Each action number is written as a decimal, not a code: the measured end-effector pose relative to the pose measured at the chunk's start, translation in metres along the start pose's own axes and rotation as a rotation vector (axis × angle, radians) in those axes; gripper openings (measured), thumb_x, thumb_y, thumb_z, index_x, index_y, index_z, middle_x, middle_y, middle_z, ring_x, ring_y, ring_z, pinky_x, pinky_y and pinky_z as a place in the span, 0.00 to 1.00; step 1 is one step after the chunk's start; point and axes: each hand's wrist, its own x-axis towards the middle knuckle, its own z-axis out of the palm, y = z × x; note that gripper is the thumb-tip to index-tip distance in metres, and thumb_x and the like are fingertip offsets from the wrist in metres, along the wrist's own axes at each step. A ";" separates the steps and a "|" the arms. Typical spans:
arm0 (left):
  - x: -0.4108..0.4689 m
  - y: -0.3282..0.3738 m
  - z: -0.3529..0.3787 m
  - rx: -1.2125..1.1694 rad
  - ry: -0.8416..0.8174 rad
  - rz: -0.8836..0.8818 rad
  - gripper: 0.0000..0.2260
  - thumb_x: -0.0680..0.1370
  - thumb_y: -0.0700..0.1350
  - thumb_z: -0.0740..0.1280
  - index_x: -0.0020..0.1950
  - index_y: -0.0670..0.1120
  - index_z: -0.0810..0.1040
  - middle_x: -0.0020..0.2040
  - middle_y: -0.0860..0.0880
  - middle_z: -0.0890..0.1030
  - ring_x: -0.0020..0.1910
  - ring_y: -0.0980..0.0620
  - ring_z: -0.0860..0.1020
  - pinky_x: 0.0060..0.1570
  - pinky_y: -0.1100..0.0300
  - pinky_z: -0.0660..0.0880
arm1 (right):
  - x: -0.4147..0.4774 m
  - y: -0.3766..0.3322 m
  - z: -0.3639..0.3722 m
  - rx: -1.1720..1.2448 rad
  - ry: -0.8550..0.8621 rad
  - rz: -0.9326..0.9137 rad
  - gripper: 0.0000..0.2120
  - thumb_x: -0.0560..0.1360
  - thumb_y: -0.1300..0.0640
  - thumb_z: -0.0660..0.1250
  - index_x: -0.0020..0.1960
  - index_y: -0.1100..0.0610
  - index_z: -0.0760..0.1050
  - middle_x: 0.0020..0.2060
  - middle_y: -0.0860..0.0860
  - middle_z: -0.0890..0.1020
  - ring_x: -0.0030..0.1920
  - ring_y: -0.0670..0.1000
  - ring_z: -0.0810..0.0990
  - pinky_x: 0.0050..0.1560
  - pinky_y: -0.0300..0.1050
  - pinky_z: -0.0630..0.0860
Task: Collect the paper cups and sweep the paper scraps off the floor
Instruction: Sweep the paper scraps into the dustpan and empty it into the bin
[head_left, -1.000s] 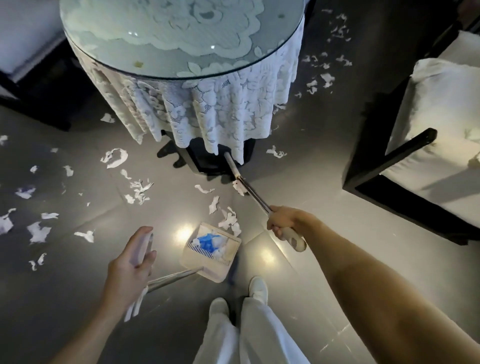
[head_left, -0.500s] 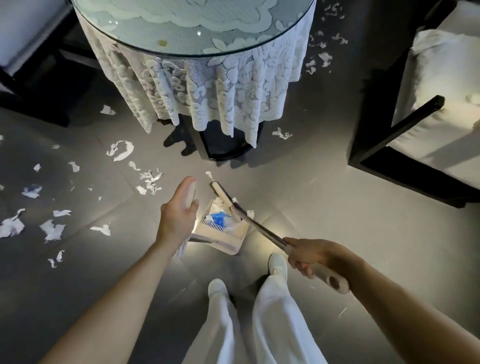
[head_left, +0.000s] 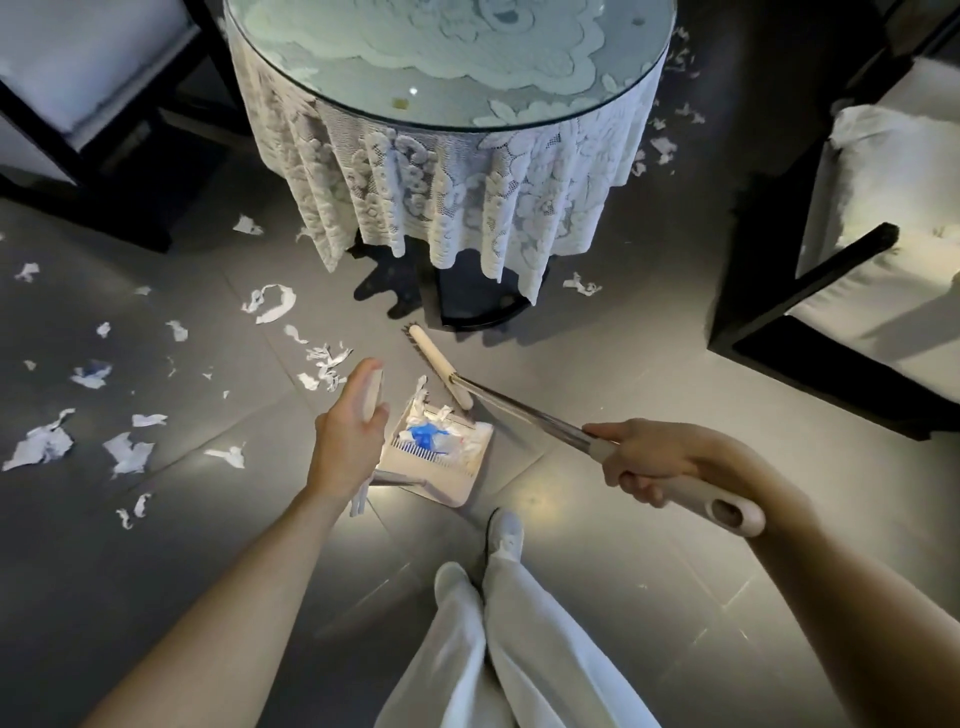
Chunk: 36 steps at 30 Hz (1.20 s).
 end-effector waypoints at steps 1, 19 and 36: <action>0.000 -0.002 -0.004 0.002 0.003 -0.008 0.26 0.80 0.42 0.64 0.54 0.77 0.65 0.51 0.55 0.75 0.32 0.54 0.77 0.31 0.53 0.77 | 0.003 -0.009 0.000 -0.018 0.008 -0.007 0.36 0.74 0.70 0.57 0.77 0.47 0.53 0.19 0.50 0.69 0.18 0.47 0.65 0.20 0.33 0.64; 0.022 -0.053 -0.078 0.015 0.201 -0.249 0.22 0.79 0.40 0.65 0.58 0.70 0.69 0.37 0.51 0.77 0.30 0.52 0.77 0.30 0.64 0.74 | 0.117 -0.115 0.048 -0.374 -0.036 -0.101 0.20 0.75 0.62 0.63 0.67 0.53 0.70 0.36 0.50 0.76 0.26 0.43 0.75 0.25 0.33 0.70; 0.023 -0.069 -0.136 -0.091 0.370 -0.270 0.19 0.79 0.41 0.65 0.62 0.64 0.70 0.48 0.46 0.78 0.34 0.55 0.77 0.35 0.69 0.72 | 0.061 -0.214 0.068 -0.203 -0.179 -0.061 0.13 0.76 0.68 0.56 0.57 0.59 0.71 0.19 0.49 0.68 0.18 0.45 0.66 0.20 0.35 0.66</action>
